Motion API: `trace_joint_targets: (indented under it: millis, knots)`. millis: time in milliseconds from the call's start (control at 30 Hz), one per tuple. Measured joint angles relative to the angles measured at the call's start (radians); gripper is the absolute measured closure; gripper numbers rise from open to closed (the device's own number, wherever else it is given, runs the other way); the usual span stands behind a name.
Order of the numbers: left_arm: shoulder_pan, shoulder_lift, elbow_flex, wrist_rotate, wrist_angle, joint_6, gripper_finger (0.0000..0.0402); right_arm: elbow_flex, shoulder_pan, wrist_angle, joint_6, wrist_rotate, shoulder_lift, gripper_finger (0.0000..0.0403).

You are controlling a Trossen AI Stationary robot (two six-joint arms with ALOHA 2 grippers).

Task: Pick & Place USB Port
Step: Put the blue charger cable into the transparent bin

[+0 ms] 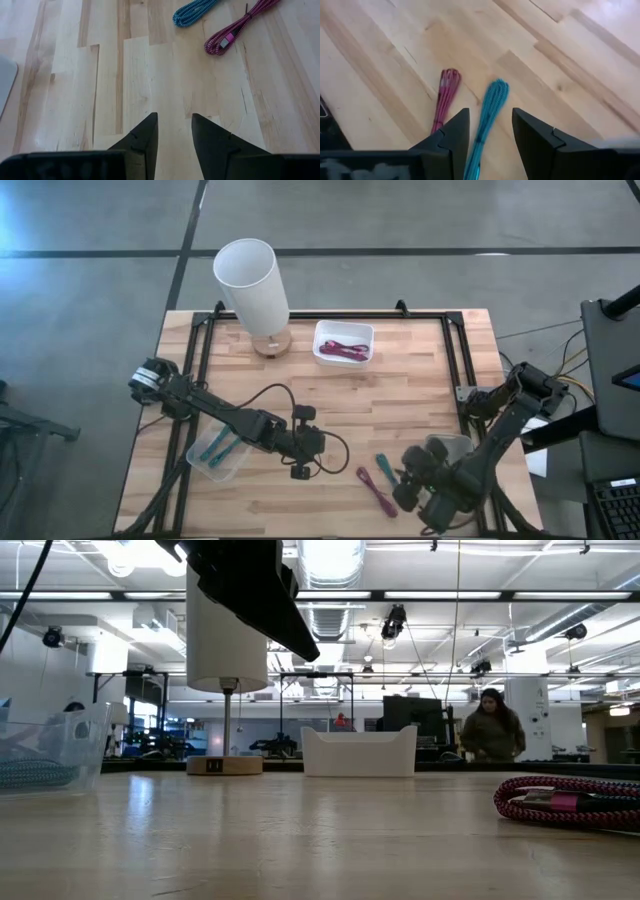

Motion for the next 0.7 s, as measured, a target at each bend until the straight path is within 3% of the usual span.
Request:
trace_joint_targets:
  millis: [200,500,700]
  knots:
    - [0.000,0.000,0.000,0.000,0.002,0.000,0.0287,-0.001,-0.077,0.085,-0.134,-0.007,0.040,0.0257]
    - [0.000,0.000,0.000,0.000,0.003,0.000,0.0287,-0.001,-0.153,0.102,-0.261,-0.231,0.105,0.0233]
    - [0.000,0.000,0.000,0.000,0.003,0.000,0.0287,-0.003,-0.174,0.107,-0.272,-0.269,0.151,0.0217]
